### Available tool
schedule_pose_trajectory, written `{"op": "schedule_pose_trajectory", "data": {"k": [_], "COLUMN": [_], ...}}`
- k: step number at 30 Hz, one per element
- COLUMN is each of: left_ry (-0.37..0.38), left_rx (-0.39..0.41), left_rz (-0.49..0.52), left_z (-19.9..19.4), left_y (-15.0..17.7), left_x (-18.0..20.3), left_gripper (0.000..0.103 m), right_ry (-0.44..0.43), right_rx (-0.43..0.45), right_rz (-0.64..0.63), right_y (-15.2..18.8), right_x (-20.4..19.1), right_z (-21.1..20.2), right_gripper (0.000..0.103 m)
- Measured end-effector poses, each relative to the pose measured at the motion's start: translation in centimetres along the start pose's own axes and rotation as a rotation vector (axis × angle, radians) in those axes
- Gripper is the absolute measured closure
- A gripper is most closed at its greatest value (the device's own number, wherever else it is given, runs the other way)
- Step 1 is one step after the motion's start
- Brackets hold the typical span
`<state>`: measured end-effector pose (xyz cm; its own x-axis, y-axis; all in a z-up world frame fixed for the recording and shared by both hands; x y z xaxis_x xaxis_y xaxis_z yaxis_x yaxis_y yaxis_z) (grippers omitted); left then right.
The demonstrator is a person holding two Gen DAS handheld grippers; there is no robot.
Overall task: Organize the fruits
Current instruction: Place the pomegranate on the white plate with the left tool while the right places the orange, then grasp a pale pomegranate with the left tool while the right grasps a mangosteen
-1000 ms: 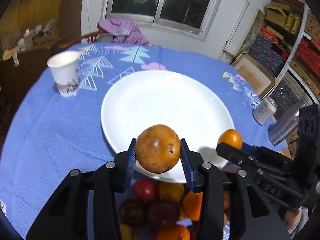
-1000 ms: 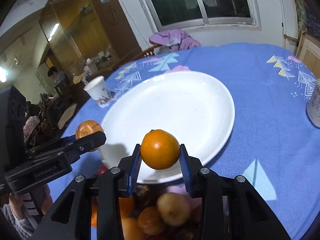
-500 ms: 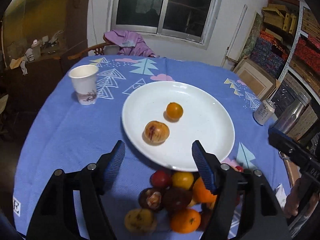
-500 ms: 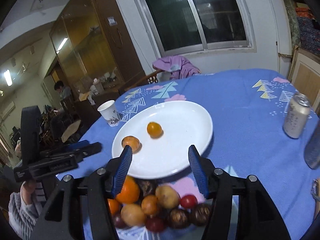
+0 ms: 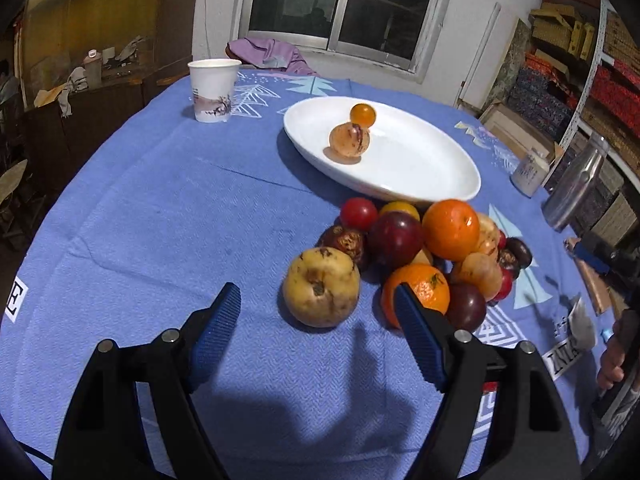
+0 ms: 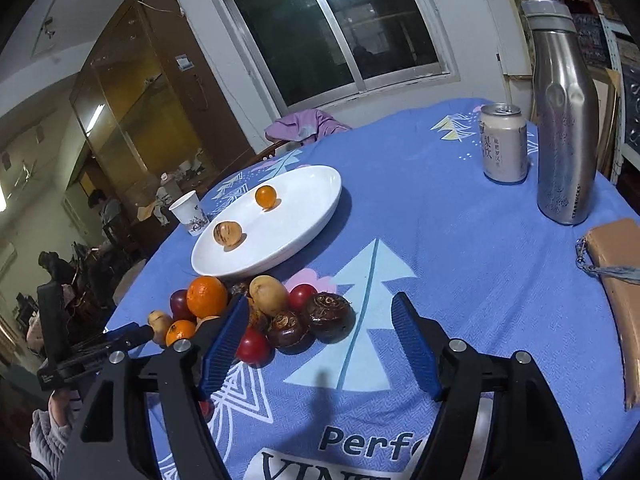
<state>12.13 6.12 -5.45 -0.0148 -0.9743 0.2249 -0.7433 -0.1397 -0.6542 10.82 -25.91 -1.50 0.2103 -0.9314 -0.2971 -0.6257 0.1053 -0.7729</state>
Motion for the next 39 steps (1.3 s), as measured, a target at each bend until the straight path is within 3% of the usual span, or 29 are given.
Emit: {"op": "schedule_pose_trajectory", "data": {"k": [5,13,15,22,29,33,36,39], "left_ry": [-0.013,-0.020,-0.010,0.025,0.029,0.005,-0.005,0.000], "left_rx": [-0.035,-0.014,-0.012,-0.028,-0.016,0.038,0.036,0.033], "left_rz": [0.011,-0.006,-0.012,0.018,-0.005,-0.072,-0.110,-0.092], "left_z": [1.8,2.1,2.1,2.5,2.2,0.7,0.7,0.8], "left_y": [0.2,-0.8,-0.8,-0.7,-0.8,-1.3,-1.3,-1.2], "left_x": [0.1,-0.8,-0.9,0.1,-0.3,-2.2,-3.1,-2.8], "left_gripper": [0.026,0.027,0.038,0.058,0.060,0.060,0.060,0.060], "right_ry": [-0.014,-0.021,-0.016,-0.002,0.006,0.011,0.002,-0.018], "right_rx": [-0.013,-0.032,-0.036,-0.057,-0.077,-0.102,-0.130,-0.163], "right_rz": [0.000,0.005,-0.001,-0.011,-0.021,-0.012,0.005,0.017], "right_y": [0.0,0.3,0.4,0.8,1.0,1.2,1.2,1.2], "right_x": [-0.2,-0.3,-0.3,-0.4,-0.5,-0.2,-0.1,-0.3], "right_z": [0.1,0.5,0.6,1.2,1.5,2.3,3.4,4.6], "right_gripper": [0.027,0.027,0.027,0.027,0.027,0.027,0.027,0.027]}}
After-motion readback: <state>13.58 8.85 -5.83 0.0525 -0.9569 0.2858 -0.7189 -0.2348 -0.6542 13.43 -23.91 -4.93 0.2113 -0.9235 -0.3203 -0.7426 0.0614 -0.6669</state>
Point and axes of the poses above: each gripper's, at about its wrist camera, not at the fingertips, and z roughly the way its jaws point, x to its right, y to its underside, the point moved 6 cm from there along z, roughly the way its jaws point, and after that the axes turned 5 degrees about -z, right-handed, at the moved point
